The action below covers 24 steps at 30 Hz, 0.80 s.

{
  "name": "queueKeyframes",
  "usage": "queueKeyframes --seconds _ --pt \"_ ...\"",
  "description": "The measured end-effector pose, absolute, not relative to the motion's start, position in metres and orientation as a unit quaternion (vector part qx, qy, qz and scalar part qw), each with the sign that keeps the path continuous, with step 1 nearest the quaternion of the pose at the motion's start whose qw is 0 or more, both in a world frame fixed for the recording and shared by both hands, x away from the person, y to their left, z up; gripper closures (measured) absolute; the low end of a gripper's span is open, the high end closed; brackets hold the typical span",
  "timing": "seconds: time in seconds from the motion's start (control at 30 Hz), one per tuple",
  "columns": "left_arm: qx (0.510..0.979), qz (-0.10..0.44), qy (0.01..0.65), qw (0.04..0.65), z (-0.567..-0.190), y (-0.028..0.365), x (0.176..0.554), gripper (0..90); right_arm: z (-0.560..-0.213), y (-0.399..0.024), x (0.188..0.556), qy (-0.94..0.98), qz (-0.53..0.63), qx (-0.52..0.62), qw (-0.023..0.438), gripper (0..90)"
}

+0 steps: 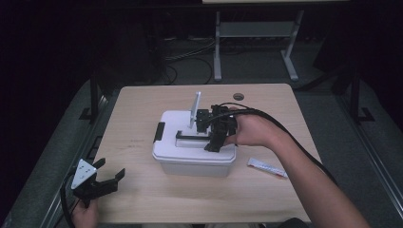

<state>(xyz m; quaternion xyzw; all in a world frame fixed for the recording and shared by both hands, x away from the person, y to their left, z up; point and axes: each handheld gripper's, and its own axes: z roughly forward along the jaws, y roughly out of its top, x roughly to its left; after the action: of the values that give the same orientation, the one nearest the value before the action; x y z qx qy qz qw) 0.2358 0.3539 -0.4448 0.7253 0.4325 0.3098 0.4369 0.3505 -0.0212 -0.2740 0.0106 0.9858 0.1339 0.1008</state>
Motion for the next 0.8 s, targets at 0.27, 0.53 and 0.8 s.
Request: queueKeyframes --seconds 0.27,0.53,0.8 --pt "0.724 0.311 0.434 0.437 -0.445 0.355 0.236 15.1 -0.279 -0.008 0.353 0.986 0.128 0.005 0.106 28.6" --pt "0.723 0.310 0.435 0.439 -0.445 0.355 0.236 15.1 -0.278 0.002 0.355 0.986 0.128 0.001 0.104 40.6" --pt "0.718 0.310 0.438 0.443 -0.444 0.357 0.235 15.1 -0.283 0.008 0.358 0.987 0.127 -0.001 0.097 54.3"
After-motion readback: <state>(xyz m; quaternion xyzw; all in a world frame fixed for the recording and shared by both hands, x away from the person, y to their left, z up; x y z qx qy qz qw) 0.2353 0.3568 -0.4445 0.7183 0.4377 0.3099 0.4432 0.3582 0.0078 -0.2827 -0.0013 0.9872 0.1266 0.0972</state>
